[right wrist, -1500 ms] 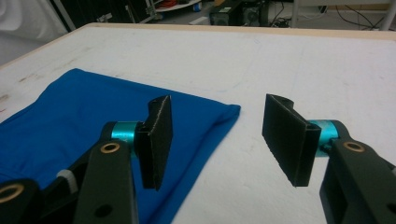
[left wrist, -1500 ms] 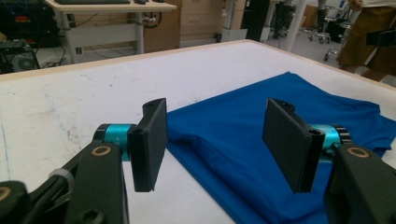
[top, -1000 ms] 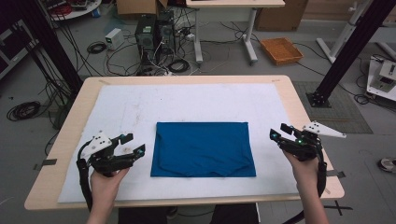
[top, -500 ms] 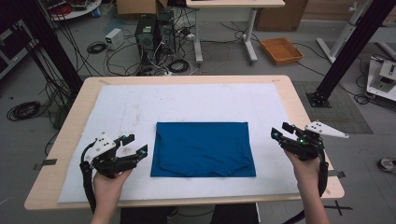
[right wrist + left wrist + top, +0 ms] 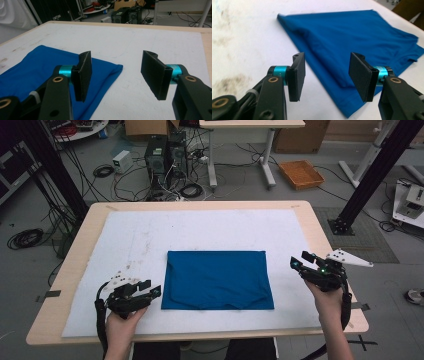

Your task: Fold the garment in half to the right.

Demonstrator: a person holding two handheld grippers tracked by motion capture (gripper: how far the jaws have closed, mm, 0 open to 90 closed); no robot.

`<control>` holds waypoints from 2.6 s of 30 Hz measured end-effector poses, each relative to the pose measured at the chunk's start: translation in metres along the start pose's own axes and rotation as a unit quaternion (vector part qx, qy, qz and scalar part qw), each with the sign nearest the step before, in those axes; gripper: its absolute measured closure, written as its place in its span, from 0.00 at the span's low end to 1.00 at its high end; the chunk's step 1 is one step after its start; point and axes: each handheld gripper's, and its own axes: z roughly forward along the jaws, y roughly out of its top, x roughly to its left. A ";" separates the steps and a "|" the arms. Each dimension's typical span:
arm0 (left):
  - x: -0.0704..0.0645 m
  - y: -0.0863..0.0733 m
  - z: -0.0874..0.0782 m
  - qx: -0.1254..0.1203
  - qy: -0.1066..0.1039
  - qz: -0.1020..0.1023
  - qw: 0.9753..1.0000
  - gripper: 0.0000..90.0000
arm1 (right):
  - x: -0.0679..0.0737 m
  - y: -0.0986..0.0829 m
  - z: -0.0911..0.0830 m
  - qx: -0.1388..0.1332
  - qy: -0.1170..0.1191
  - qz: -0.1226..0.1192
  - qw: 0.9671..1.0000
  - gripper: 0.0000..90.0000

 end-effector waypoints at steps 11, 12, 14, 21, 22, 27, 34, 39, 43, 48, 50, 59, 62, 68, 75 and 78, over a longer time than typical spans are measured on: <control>0.000 -0.004 0.019 0.058 0.003 -0.085 0.995 0.51 | 0.000 -0.001 -0.005 -0.004 -0.003 0.000 1.000 0.46; -0.001 -0.005 0.021 0.062 -0.002 -0.095 0.994 0.51 | 0.001 -0.001 -0.005 -0.003 -0.003 -0.002 1.000 0.46; -0.003 -0.006 0.025 0.067 -0.009 -0.109 0.992 0.51 | 0.002 -0.001 -0.004 -0.002 -0.003 -0.001 1.000 0.46; -0.018 -0.007 0.036 0.067 0.007 -0.104 0.992 0.51 | 0.009 -0.002 0.001 0.003 0.006 -0.006 1.000 0.46; -0.021 -0.007 0.038 0.065 0.017 -0.098 0.993 0.52 | 0.011 -0.002 0.002 0.004 0.009 -0.008 1.000 0.46; -0.028 -0.006 0.044 0.070 0.038 -0.094 0.992 0.73 | 0.029 0.000 0.015 0.008 0.032 -0.016 0.999 0.46; -0.035 -0.006 0.047 0.071 0.053 -0.087 0.992 0.84 | 0.071 0.012 0.049 0.022 0.069 -0.052 0.996 0.47; -0.038 -0.008 0.042 0.068 0.055 -0.084 0.993 0.67 | 0.100 0.018 0.092 0.042 0.095 -0.062 0.993 0.48; -0.038 -0.008 0.039 0.070 0.073 -0.072 0.992 0.63 | 0.127 0.026 0.129 0.061 0.109 -0.072 0.990 0.48; -0.039 -0.008 0.038 0.076 0.081 -0.065 0.992 0.61 | 0.158 0.034 0.178 0.089 0.120 -0.074 0.986 0.48; -0.042 -0.009 0.039 0.072 0.085 -0.058 0.992 0.59 | 0.170 0.035 0.198 0.104 0.126 -0.071 0.984 0.48; -0.050 -0.010 0.042 0.075 0.100 -0.038 0.991 0.67 | 0.213 0.031 0.275 0.166 0.131 -0.030 0.977 0.53; -0.048 -0.011 0.042 0.073 0.104 -0.036 0.991 0.81 | 0.230 0.027 0.293 0.188 0.127 -0.053 0.972 0.57; -0.049 -0.012 0.043 0.071 0.102 -0.039 0.992 0.83 | 0.252 0.019 0.322 0.225 0.096 -0.079 0.967 0.68; -0.050 -0.013 0.043 0.064 0.102 -0.036 0.992 0.82 | 0.263 0.011 0.340 0.245 0.057 -0.136 0.958 0.77; -0.050 -0.013 0.043 0.065 0.104 -0.036 0.992 0.83 | 0.264 0.010 0.341 0.240 0.048 -0.159 0.956 0.82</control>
